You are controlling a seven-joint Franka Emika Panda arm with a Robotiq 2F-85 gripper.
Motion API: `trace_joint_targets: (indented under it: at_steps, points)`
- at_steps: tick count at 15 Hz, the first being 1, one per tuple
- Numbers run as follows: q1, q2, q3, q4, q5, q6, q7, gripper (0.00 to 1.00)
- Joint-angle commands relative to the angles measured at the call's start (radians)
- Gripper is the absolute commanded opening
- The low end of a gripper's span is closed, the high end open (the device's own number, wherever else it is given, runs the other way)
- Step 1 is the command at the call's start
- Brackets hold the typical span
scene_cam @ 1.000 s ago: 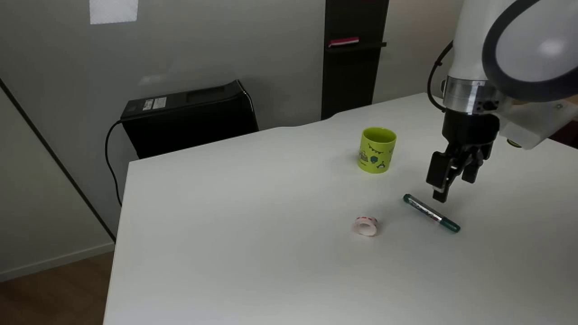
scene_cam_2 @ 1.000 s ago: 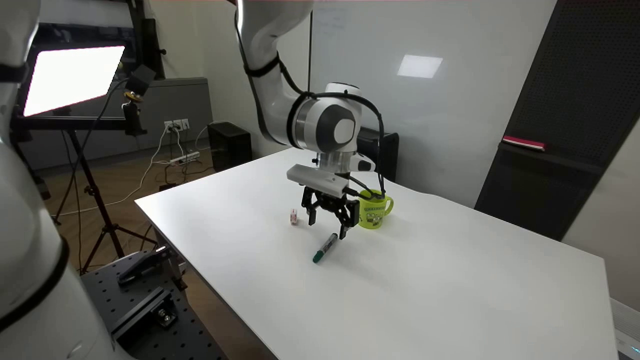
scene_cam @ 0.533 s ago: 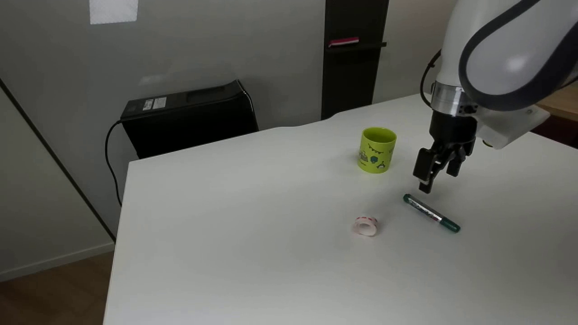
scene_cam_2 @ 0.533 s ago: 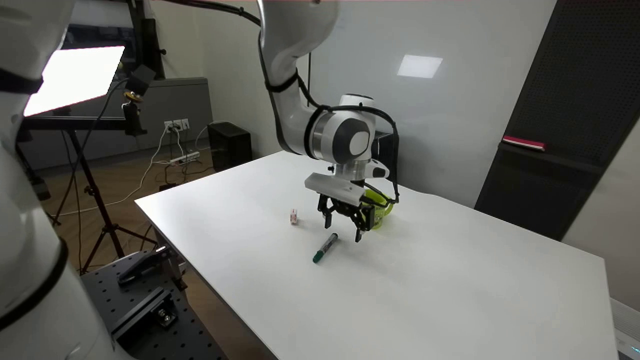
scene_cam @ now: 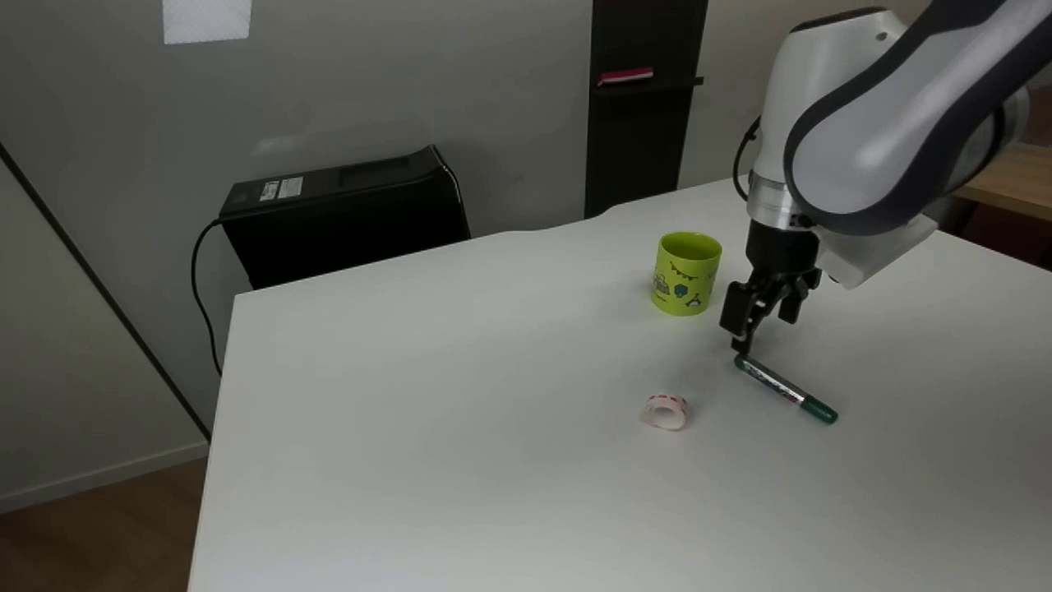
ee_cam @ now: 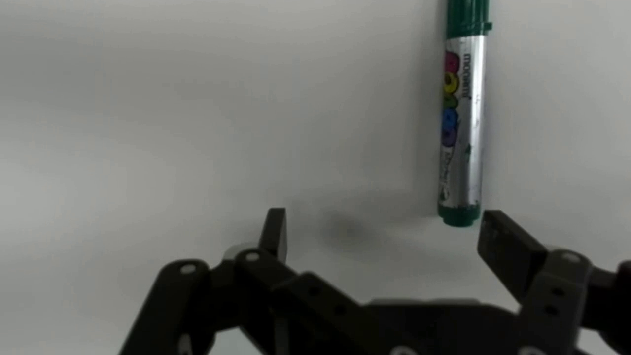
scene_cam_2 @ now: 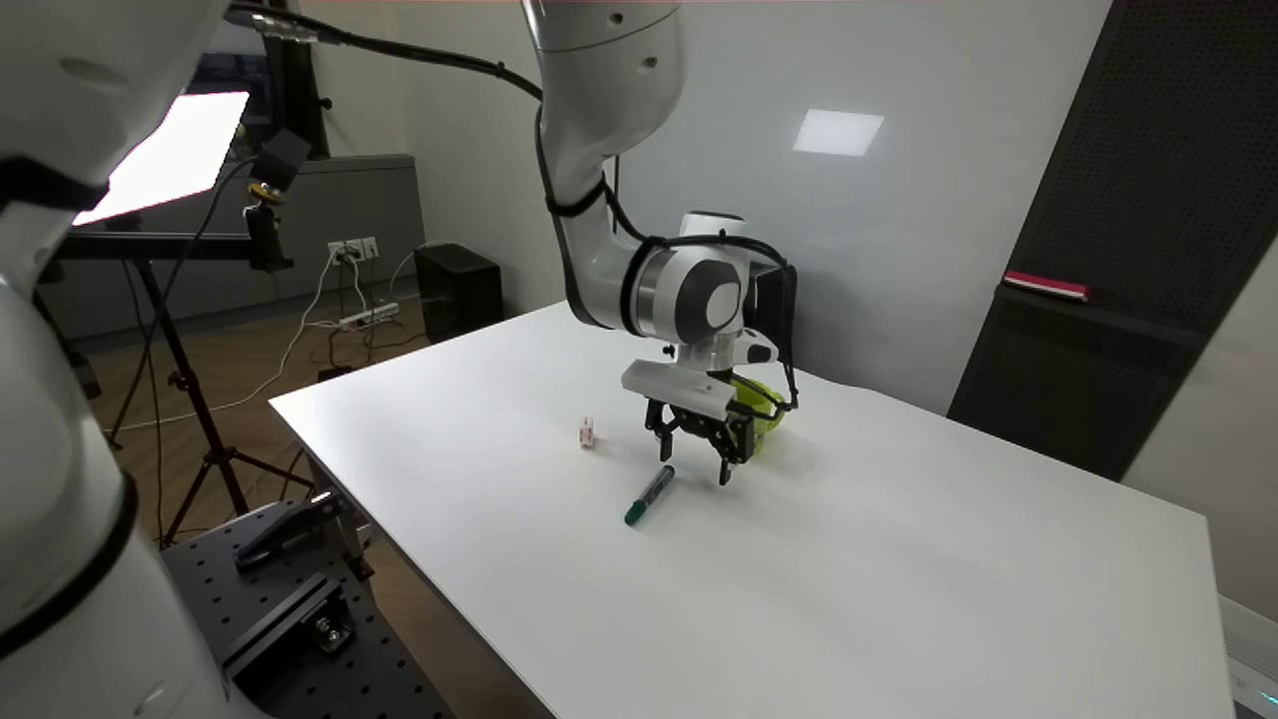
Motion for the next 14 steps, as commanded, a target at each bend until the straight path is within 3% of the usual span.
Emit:
trace_joint_targets:
  at_steps: [1, 8, 14]
  points:
    - [0.044, 0.034, -0.025, 0.059, -0.028, -0.023, 0.06, 1.0]
    - [0.074, 0.027, -0.027, 0.066, -0.01, -0.097, 0.111, 1.0]
    - [0.091, 0.017, -0.038, 0.03, -0.015, -0.074, 0.175, 1.0]
